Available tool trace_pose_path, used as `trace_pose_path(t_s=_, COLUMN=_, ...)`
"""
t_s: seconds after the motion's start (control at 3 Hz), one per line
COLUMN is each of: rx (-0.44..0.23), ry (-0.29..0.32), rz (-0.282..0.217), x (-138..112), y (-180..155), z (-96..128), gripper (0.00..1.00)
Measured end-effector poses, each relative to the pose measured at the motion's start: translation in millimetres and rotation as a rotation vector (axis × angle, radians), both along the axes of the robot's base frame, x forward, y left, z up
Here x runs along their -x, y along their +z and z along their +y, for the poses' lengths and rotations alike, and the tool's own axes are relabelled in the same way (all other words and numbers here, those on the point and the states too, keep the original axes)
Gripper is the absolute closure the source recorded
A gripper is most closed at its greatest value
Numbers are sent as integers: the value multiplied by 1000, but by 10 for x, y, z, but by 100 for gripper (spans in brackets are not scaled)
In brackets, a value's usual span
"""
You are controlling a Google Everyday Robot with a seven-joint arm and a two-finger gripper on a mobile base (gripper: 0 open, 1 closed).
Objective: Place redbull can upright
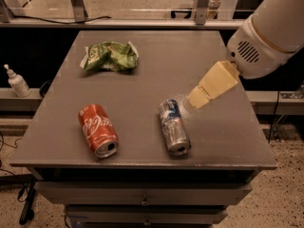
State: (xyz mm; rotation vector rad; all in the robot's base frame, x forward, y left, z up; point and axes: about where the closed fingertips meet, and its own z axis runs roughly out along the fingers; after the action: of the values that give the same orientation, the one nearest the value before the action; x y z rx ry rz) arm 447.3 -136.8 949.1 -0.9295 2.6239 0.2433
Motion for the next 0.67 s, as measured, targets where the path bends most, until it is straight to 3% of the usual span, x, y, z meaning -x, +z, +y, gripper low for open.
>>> trace_pose_path(t_s=0.33, rx=18, ry=-10, rz=24, x=26, y=-82, z=88, gripper=0)
trace_pose_path(t_s=0.67, rx=66, ry=-59, rz=48, x=54, y=-230, z=338, gripper=0)
